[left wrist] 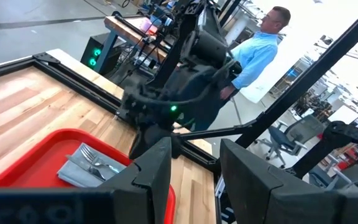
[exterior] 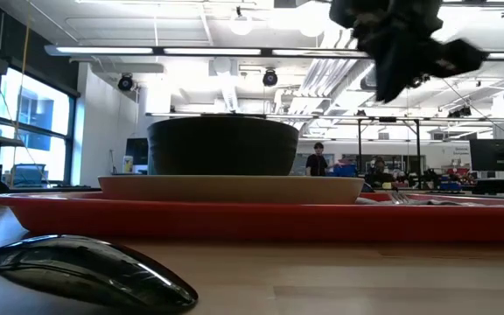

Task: Set up tray
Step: Put the blue knife on the gray napkin to the left of the blue fork

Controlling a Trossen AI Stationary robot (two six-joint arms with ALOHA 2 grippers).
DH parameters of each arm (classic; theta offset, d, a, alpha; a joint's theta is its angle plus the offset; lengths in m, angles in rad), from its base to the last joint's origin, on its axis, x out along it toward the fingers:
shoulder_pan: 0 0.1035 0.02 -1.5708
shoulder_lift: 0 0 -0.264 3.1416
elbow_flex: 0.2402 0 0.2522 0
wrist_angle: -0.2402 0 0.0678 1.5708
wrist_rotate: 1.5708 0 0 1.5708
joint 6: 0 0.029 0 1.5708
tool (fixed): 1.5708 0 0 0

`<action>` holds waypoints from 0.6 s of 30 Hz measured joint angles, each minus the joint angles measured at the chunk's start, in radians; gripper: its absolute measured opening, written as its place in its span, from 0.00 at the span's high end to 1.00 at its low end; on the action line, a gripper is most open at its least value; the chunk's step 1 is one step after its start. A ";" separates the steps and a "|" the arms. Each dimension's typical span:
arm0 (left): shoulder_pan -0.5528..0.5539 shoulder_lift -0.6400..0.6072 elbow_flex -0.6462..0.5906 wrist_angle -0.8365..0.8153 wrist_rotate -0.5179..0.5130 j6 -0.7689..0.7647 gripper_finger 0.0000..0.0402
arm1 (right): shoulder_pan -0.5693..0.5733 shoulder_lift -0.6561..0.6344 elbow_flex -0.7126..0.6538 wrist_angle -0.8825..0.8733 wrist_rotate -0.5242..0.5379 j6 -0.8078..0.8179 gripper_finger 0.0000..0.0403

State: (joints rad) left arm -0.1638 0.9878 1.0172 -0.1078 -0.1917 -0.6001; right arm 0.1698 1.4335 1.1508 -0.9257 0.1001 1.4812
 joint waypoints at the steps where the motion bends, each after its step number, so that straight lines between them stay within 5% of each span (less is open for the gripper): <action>1: 0.000 0.000 0.000 0.000 0.000 0.005 0.57 | -0.011 0.021 0.005 0.016 -0.016 -0.020 0.93; 13: 0.000 0.000 0.000 -0.004 0.011 0.015 0.57 | -0.087 0.213 -0.012 0.032 -0.149 -0.142 0.93; 18: 0.000 0.000 0.000 -0.008 0.022 0.001 0.57 | -0.087 0.242 -0.041 0.039 -0.150 -0.076 0.86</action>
State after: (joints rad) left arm -0.1638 0.9878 1.0172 -0.1157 -0.1699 -0.5993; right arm 0.0825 1.6755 1.1098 -0.8865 -0.0497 1.4056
